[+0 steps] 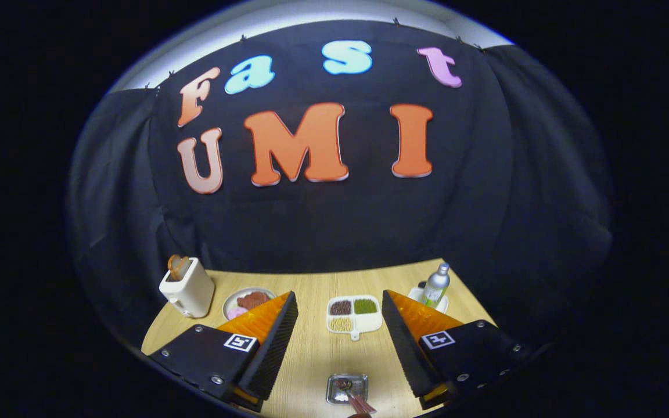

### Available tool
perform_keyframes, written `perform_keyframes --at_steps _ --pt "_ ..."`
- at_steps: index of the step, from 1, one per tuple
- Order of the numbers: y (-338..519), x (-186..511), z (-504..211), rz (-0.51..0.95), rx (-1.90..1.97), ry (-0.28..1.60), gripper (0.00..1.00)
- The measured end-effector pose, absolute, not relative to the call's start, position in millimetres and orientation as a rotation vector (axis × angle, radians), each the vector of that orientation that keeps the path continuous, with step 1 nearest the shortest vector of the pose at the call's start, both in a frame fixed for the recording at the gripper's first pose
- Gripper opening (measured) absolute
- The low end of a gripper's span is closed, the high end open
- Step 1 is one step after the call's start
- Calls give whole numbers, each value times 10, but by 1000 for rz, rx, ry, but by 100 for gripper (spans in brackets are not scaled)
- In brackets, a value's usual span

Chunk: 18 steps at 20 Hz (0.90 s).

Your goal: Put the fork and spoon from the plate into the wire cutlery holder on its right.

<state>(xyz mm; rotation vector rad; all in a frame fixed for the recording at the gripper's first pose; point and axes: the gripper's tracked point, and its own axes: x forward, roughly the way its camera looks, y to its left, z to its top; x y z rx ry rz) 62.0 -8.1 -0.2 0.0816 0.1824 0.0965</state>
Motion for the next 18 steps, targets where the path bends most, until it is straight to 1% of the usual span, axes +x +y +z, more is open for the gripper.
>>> perform_keyframes --at_steps 3,4,8,18 --pt "-173 624 477 40 31 20 96" --pt "-170 600 596 28 16 -17 97" --pt "-14 495 978 46 24 -132 97" --pt "272 351 1155 86 4 -233 97"
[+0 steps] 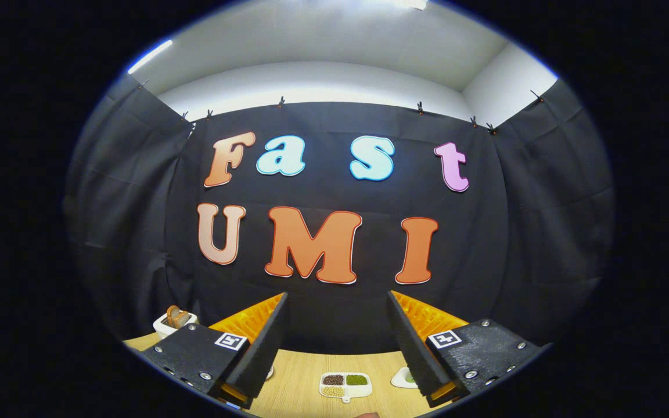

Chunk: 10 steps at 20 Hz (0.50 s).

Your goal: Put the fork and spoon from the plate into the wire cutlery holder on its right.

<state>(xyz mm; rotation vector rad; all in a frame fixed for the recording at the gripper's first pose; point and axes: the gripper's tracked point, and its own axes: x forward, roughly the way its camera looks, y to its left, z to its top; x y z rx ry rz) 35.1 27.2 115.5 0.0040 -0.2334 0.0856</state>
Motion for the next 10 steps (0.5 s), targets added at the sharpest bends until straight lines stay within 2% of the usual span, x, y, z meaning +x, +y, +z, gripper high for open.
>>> perform_keyframes --at_steps 10 --pt "289 294 1245 90 25 -272 98"
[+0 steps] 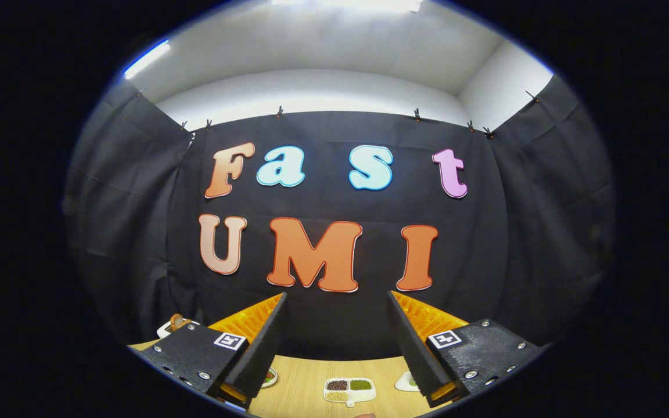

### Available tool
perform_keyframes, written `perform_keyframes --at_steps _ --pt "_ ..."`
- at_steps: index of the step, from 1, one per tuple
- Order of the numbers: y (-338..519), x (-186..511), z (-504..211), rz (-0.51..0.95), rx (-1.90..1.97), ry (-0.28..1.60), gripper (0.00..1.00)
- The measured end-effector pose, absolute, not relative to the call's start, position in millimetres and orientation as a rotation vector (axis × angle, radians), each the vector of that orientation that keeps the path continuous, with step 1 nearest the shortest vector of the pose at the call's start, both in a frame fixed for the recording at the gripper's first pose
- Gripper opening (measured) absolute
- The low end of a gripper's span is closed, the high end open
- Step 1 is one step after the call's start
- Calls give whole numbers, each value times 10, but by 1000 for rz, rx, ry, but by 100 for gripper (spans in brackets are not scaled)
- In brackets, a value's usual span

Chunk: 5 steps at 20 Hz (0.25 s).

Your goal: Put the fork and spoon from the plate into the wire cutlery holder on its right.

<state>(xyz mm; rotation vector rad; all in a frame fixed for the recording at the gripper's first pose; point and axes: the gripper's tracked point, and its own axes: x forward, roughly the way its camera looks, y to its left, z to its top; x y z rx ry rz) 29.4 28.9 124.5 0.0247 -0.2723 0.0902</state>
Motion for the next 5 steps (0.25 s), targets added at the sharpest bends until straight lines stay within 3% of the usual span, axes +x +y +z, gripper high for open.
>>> perform_keyframes --at_steps 5 --pt "338 256 1246 110 31 -282 98"
